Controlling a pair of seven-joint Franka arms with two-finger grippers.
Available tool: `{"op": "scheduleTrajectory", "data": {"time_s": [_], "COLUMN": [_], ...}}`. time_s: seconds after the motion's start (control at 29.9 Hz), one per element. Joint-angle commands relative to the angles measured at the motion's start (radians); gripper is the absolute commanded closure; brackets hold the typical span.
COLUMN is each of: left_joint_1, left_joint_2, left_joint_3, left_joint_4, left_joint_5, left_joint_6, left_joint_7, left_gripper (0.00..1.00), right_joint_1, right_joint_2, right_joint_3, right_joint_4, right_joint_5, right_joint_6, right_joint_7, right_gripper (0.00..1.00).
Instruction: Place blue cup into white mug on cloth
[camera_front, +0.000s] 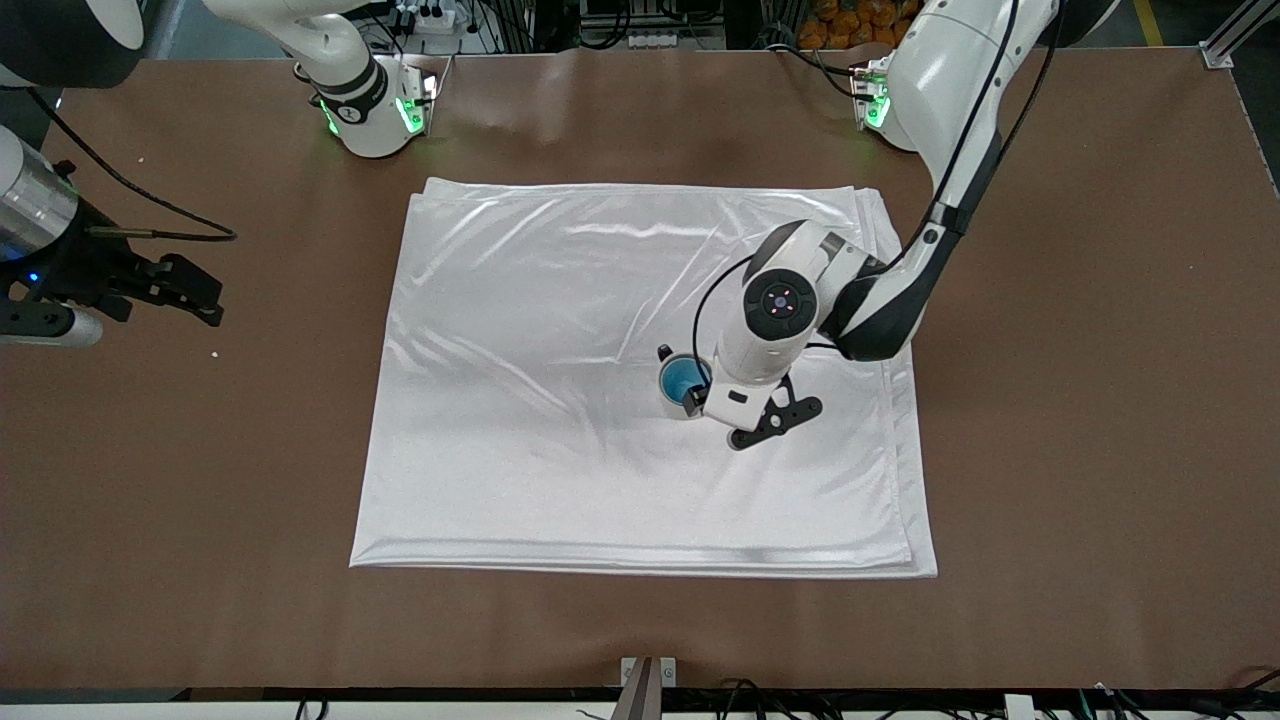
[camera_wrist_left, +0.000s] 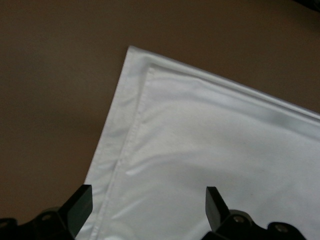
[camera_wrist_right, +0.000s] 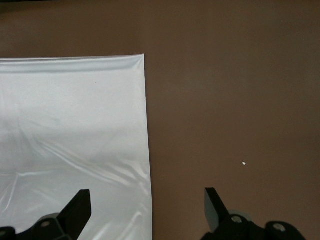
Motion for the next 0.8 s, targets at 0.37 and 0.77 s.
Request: {"op": "scheduleTrajectory", "data": {"time_s": [0.37,0.77], "left_joint_1": [0.230,0.273], "left_joint_2": [-0.108,-0.320], "left_joint_3": [-0.022,0.012], "left_joint_4": [-0.028,-0.054], "left_joint_5": [0.023,-0.044], "left_joint_6": [-0.058,-0.233], "left_joint_7": [0.379,0.562], "left_gripper": [0.00,0.00], "right_joint_1": [-0.082,-0.100], "right_joint_2": [-0.053,-0.064], "right_joint_3": [0.081,0.081], "right_joint_4": [-0.052,-0.055], "right_joint_5": [0.018,0.018], "right_joint_6": [0.009,0.013], "right_joint_7": [-0.016,-0.016], "right_gripper": [0.00,0.00]}}
